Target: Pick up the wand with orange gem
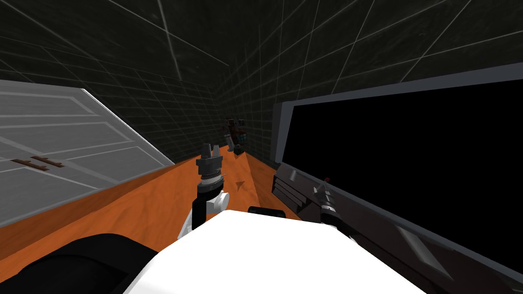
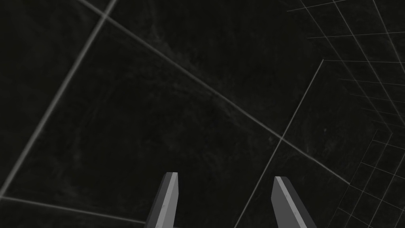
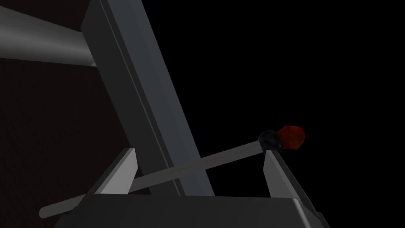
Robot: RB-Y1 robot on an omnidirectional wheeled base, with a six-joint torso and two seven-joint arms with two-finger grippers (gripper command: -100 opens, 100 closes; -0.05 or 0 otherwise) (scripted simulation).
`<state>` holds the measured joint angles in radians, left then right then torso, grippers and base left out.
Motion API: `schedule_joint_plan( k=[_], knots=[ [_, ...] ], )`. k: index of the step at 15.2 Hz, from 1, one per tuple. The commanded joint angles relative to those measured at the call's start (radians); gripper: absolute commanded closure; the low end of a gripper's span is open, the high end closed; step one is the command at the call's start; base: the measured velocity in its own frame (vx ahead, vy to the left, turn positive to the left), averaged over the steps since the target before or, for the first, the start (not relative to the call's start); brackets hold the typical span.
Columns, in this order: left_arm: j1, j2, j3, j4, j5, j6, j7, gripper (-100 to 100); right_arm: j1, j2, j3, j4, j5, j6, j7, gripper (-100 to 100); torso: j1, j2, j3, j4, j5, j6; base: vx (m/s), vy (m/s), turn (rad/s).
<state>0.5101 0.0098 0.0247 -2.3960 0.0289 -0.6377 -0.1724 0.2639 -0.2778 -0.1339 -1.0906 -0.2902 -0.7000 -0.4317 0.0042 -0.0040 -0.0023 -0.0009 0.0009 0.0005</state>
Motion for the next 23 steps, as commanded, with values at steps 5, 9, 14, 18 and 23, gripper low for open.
schedule_joint_plan(
  k=[5, 9, 14, 18, 23],
  knots=[
    [0.0, 0.0, 0.0, 0.0, 0.0, 0.0, 0.0, 0, -0.025, -0.013, -0.04, 0.023, 0.08, 0.014, 0.121, -100, 0.0, 0.0, 0.0, 0.0, 0.0, 0.0, -0.001, 0.045, -0.013],
    [0.0, 0.0, 0.0, 0.0, 0.0, 0.0, 0.0, 0, -0.054, -0.029, -0.088, 0.051, 0.169, 0.031, 0.208, -100, 0.0, 0.0, 0.0, 0.0, 0.0, 0.0, -0.002, 0.045, -0.014],
    [0.0, 0.0, 0.0, 0.0, 0.0, 0.0, 0.0, 0, -0.069, -0.037, -0.111, 0.065, 0.22, 0.039, 0.304, -100, 0.0, -0.001, 0.0, 0.0, 0.0, 0.0, 0.003, 0.044, -0.012],
    [0.0, 0.0, 0.0, 0.0, 0.0, 0.0, 0.0, 0, -0.098, -0.054, -0.158, 0.092, 0.308, 0.057, 0.388, -100, -0.001, 0.0, 0.0, 0.0, 0.0, 0.0, -0.001, 0.041, -0.012],
    [0.0, 0.0, 0.0, 0.0, 0.0, 0.0, 0.0, 0, -0.113, -0.062, -0.18, 0.106, 0.357, 0.067, 0.483, -100, -0.001, 0.0, 0.0, 0.0, 0.0, 0.0, 0.001, 0.039, -0.012]
  ],
)
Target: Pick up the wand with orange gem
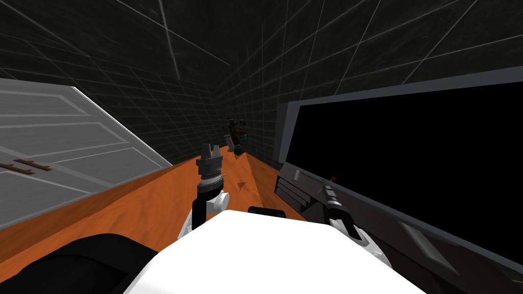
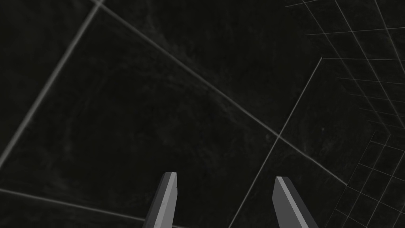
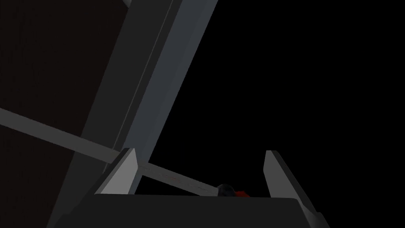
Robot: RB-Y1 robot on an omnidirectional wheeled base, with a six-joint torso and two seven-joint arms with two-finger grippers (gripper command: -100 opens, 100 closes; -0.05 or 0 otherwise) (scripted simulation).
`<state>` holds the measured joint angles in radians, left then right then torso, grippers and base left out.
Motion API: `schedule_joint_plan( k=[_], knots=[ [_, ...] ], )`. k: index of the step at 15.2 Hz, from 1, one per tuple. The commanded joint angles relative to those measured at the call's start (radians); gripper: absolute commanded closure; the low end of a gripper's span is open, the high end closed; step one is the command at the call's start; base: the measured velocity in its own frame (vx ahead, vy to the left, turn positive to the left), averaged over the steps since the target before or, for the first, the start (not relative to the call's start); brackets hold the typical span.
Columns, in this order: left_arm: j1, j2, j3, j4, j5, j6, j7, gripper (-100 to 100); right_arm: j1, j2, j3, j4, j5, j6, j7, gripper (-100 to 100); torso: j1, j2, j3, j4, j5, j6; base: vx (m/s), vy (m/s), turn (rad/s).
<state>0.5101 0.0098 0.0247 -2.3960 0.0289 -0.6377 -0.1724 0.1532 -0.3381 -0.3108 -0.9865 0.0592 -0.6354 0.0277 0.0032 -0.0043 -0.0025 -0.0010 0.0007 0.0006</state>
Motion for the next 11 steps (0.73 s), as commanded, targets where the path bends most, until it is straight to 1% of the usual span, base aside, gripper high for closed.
schedule_joint_plan(
  k=[1, 3, 4, 5, 6, 7, 8, 9, 10, 11],
  knots=[
    [0.0, 0.0, 0.0, 0.0, 0.0, 0.0, 0.0, 0, -0.016, -0.009, -0.026, 0.015, 0.05, 0.011, 0.05, -100, 0.0, 0.0, 0.0, 0.0, 0.0, 0.0, -0.007, 0.038, -0.018],
    [0.0, 0.0, 0.0, 0.0, 0.0, 0.0, 0.0, 0, -0.016, -0.009, -0.026, 0.015, 0.052, 0.011, 0.081, -100, 0.0, 0.0, 0.0, 0.0, 0.0, 0.0, -0.004, 0.034, -0.013],
    [0.0, 0.0, 0.0, 0.0, 0.0, 0.0, 0.0, 0, -0.03, -0.017, -0.047, 0.028, 0.095, 0.021, 0.109, -100, 0.0, 0.0, 0.0, 0.0, 0.0, 0.0, -0.002, 0.036, -0.015],
    [0.0, 0.0, 0.0, 0.0, 0.0, 0.0, 0.0, 0, -0.03, -0.017, -0.047, 0.028, 0.095, 0.021, 0.129, -100, 0.0, 0.0, 0.0, 0.0, 0.0, 0.0, -0.004, 0.039, -0.019],
    [0.0, 0.0, 0.0, 0.0, 0.0, 0.0, 0.0, 0, -0.03, -0.017, -0.047, 0.028, 0.095, 0.021, 0.137, -100, 0.0, 0.0, 0.0, 0.0, 0.0, 0.0, -0.004, 0.03, -0.008],
    [0.0, 0.0, 0.0, 0.0, 0.0, 0.0, 0.0, 0, -0.043, -0.025, -0.068, 0.04, 0.137, 0.031, 0.169, -100, 0.0, 0.0, 0.0, 0.0, 0.0, 0.0, -0.005, 0.03, -0.015],
    [0.0, 0.0, 0.0, 0.0, 0.0, 0.0, 0.0, 0, -0.043, -0.025, -0.068, 0.04, 0.137, 0.031, 0.187, -100, 0.0, 0.0, 0.0, 0.0, 0.0, 0.0, -0.007, 0.033, -0.018],
    [0.0, 0.0, 0.0, 0.0, 0.0, 0.0, 0.0, 0, -0.043, -0.025, -0.068, 0.04, 0.137, 0.031, 0.192, -100, 0.0, 0.0, 0.0, 0.0, 0.0, 0.0, -0.007, 0.028, -0.007],
    [0.0, 0.0, 0.0, 0.0, 0.0, 0.0, 0.0, 0, -0.056, -0.032, -0.089, 0.051, 0.178, 0.04, 0.225, -100, 0.0, 0.001, 0.0, 0.0, 0.0, 0.0, -0.01, 0.034, -0.015],
    [0.0, 0.0, 0.0, 0.0, 0.0, 0.0, 0.0, 0, -0.056, -0.032, -0.089, 0.051, 0.178, 0.04, 0.242, -100, 0.0, 0.001, 0.0, 0.0, 0.0, 0.0, -0.009, 0.036, -0.019]
  ],
)
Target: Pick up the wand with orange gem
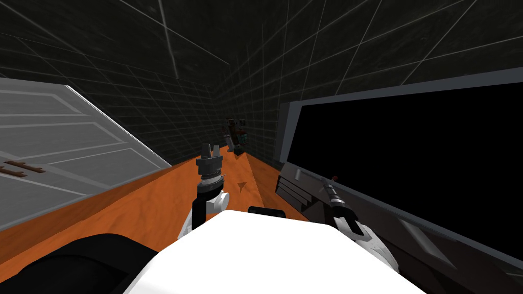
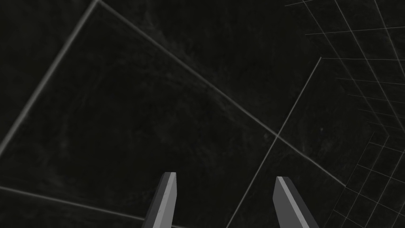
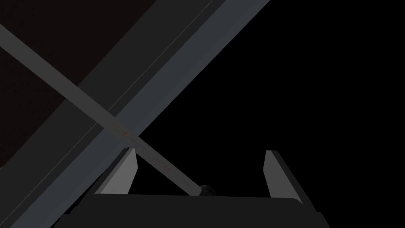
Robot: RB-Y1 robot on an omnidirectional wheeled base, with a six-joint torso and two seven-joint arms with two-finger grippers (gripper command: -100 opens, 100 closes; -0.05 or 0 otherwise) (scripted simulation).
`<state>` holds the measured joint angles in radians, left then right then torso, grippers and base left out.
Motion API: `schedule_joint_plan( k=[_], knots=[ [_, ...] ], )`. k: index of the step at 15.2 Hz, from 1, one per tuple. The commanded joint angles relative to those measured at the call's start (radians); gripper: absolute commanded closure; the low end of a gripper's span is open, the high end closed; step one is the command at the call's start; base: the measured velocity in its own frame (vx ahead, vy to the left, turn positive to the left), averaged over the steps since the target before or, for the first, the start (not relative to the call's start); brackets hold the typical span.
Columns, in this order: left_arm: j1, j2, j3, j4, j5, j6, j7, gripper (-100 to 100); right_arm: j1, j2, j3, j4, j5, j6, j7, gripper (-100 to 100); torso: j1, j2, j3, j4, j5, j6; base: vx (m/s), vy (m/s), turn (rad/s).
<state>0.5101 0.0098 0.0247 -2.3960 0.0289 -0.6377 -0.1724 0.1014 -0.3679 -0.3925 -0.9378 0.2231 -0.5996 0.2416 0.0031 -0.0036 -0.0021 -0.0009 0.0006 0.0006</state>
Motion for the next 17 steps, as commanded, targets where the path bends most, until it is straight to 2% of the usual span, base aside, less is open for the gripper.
schedule_joint_plan(
  k=[1, 2, 3, 4, 6, 7, 8, 11, 13, 14, 17],
  knots=[
    [0.0, 0.0, 0.0, 0.0, 0.0, 0.0, 0.0, 0, -0.004, -0.003, -0.007, 0.003, 0.014, 0.005, 0.031, -100, 0.0, 0.0, 0.0, 0.0, 0.0, 0.0, -0.006, 0.027, -0.008],
    [0.0, 0.0, 0.0, 0.0, 0.0, 0.0, 0.0, 0, -0.017, -0.01, -0.026, 0.014, 0.054, 0.015, 0.067, -100, 0.0, 0.0, 0.0, 0.0, 0.0, 0.0, -0.007, 0.028, -0.015],
    [0.0, 0.0, 0.0, 0.0, 0.0, 0.0, 0.0, 0, -0.017, -0.01, -0.026, 0.014, 0.054, 0.015, 0.081, -100, 0.0, 0.0, 0.0, 0.0, 0.0, 0.0, -0.008, 0.027, -0.017],
    [0.0, 0.0, 0.0, 0.0, 0.0, 0.0, 0.0, 0, -0.029, -0.018, -0.045, 0.024, 0.09, 0.025, 0.106, -100, 0.0, 0.0, 0.0, 0.0, 0.0, 0.0, -0.005, 0.031, -0.021],
    [0.0, 0.0, 0.0, 0.0, 0.0, 0.0, 0.0, 0, -0.029, -0.018, -0.045, 0.024, 0.092, 0.025, 0.13, -100, 0.0, 0.0, 0.0, 0.0, 0.0, 0.0, -0.003, 0.029, -0.011],
    [0.0, 0.0, 0.0, 0.0, 0.0, 0.0, 0.0, 0, -0.041, -0.025, -0.063, 0.034, 0.128, 0.035, 0.164, -100, -0.001, 0.0, 0.0, 0.0, 0.0, 0.0, -0.005, 0.022, -0.012],
    [0.0, 0.0, 0.0, 0.0, 0.0, 0.0, 0.0, 0, -0.041, -0.025, -0.063, 0.034, 0.128, 0.035, 0.177, -100, -0.001, 0.0, 0.0, 0.0, 0.0, 0.0, -0.006, 0.022, -0.014],
    [0.0, 0.0, 0.0, 0.0, 0.0, 0.0, 0.0, 0, -0.064, -0.038, -0.095, 0.052, 0.196, 0.055, 0.245, -100, -0.001, 0.0, 0.0, 0.0, 0.0, 0.0, -0.001, 0.023, -0.014],
    [0.0, 0.0, 0.0, 0.0, 0.0, 0.0, 0.0, 0, -0.064, -0.038, -0.095, 0.052, 0.196, 0.055, 0.263, -100, -0.001, -0.001, 0.0, 0.0, 0.0, 0.0, 0.0, 0.017, -0.007],
    [0.0, 0.0, 0.0, 0.0, 0.0, 0.0, 0.0, 0, -0.075, -0.044, -0.109, 0.061, 0.226, 0.065, 0.299, -100, -0.001, -0.001, 0.0, 0.0, 0.0, 0.0, 0.0, 0.013, -0.009],
    [0.0, 0.0, 0.0, 0.0, 0.0, 0.0, 0.0, 0, -0.085, -0.05, -0.122, 0.069, 0.255, 0.074, 0.337, -100, -0.002, -0.001, 0.0, 0.0, 0.0, 0.0, 0.002, 0.01, -0.01]
  ],
)
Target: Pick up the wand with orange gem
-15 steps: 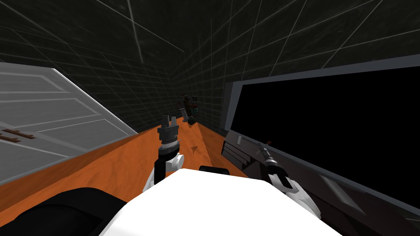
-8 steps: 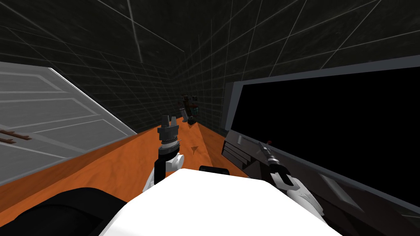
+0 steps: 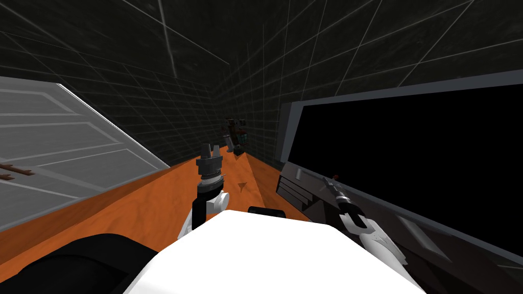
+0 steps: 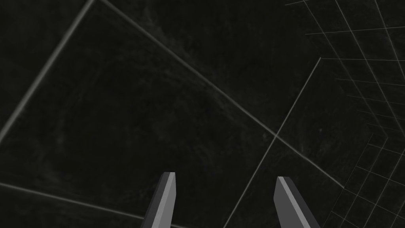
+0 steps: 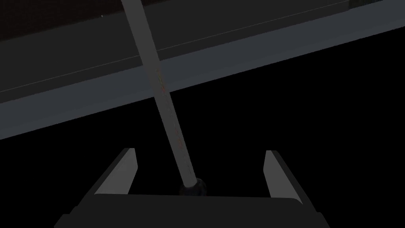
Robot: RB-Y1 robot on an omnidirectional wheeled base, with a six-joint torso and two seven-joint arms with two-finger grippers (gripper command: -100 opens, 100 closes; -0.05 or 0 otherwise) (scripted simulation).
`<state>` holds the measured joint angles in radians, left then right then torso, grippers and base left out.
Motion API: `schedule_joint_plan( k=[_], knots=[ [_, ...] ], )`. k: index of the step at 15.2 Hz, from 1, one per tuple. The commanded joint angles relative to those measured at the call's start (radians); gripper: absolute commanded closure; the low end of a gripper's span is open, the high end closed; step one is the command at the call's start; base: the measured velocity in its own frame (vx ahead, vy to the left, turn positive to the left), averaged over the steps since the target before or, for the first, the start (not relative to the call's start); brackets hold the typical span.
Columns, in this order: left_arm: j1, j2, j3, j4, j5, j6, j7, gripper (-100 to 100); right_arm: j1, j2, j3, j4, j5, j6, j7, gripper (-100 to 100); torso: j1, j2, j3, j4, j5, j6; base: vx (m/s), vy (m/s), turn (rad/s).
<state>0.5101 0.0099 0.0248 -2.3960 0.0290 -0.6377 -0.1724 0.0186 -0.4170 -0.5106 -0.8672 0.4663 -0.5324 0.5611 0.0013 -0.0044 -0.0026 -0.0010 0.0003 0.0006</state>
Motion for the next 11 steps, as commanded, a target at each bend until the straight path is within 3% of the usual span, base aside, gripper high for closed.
schedule_joint_plan(
  k=[1, 8, 9, 10, 11],
  knots=[
    [0.0, 0.0, 0.0, 0.0, 0.0, 0.0, 0.0, 0, -0.011, -0.006, -0.016, 0.005, 0.037, 0.016, 0.049, -100, 0.0, 0.0, 0.0, 0.0, 0.0, 0.0, 0.002, 0.01, -0.008],
    [0.0, 0.0, 0.0, 0.0, 0.0, 0.0, 0.0, 0, -0.039, -0.02, -0.05, 0.029, 0.113, 0.047, 0.145, -100, 0.0, 0.0, 0.0, 0.0, 0.0, 0.0, 0.001, 0.004, -0.006],
    [0.0, 0.0, 0.0, 0.0, 0.0, 0.0, 0.0, 0, -0.035, -0.018, -0.045, 0.026, 0.101, 0.041, 0.129, -100, -0.001, 0.0, 0.0, 0.0, 0.0, 0.0, 0.0, 0.0, 0.0],
    [0.0, 0.0, 0.0, 0.0, 0.0, 0.0, 0.0, 0, -0.031, -0.05, -0.002, 0.07, 0.054, 0.015, 0.155, -100, -0.001, 0.0, 0.0, 0.0, 0.0, 0.0, 0.013, 0.018, 0.074],
    [0.0, 0.0, 0.0, 0.0, 0.0, 0.0, 0.0, 0, -0.031, -0.05, -0.002, 0.07, 0.037, 0.015, 0.155, -100, 0.0, 0.0, 0.0, 0.0, 0.0, 0.0, 0.022, 0.026, 0.082]
  ],
)
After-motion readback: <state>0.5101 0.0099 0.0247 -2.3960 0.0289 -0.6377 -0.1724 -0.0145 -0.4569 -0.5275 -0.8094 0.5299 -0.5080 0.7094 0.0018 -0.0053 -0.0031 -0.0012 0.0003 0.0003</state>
